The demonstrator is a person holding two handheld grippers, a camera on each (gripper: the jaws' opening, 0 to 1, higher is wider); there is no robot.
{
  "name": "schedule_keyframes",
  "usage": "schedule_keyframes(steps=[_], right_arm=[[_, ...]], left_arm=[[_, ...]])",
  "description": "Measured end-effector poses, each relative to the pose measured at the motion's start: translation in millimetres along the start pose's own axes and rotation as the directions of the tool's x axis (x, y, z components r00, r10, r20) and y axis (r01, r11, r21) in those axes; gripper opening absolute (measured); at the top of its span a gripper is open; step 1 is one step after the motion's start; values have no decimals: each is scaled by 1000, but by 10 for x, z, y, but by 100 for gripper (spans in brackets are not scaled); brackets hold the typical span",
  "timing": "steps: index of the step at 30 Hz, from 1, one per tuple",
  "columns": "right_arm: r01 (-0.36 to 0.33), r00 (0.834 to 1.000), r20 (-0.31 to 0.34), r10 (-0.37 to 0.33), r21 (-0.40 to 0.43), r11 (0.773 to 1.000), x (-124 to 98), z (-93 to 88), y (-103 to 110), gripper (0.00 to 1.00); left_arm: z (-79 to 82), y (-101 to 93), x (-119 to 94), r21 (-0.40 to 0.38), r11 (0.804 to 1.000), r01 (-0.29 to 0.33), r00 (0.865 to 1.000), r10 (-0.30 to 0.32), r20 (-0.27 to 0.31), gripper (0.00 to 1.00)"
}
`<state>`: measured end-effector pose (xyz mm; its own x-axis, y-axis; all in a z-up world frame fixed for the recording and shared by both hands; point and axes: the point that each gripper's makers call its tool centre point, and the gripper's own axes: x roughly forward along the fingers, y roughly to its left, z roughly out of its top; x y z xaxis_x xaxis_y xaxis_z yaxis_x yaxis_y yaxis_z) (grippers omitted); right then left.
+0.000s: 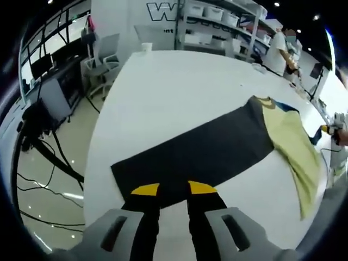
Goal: Fold the garment on the visible template until the final outline fits inside the template.
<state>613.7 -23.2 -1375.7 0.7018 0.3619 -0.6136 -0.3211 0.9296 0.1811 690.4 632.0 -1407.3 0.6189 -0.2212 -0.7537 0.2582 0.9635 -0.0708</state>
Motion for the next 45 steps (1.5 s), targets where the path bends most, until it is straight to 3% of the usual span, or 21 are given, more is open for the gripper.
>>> schedule_keyframes(steps=[8,25,31,37,45], right_arm=[[63,998,17,-64,62,996,-16,83,-243,0],[206,974,59,-217,149,967,-113,386,-1127,0],[225,968,79,-236,127,966,-184,557,-1283,0],[248,963,98,-253,54,967,-239,699,-1453,0],[262,957,122,-263,24,965,-320,711,-1578,0]], left_arm=[[22,-89,70,8,1000,19,1000,-19,-2,17],[80,-190,251,45,999,24,999,-22,-33,14],[111,-221,277,53,998,26,999,-25,-35,14],[136,-238,299,63,998,28,999,-26,-36,14],[123,-261,311,67,997,31,999,-28,-44,13]])
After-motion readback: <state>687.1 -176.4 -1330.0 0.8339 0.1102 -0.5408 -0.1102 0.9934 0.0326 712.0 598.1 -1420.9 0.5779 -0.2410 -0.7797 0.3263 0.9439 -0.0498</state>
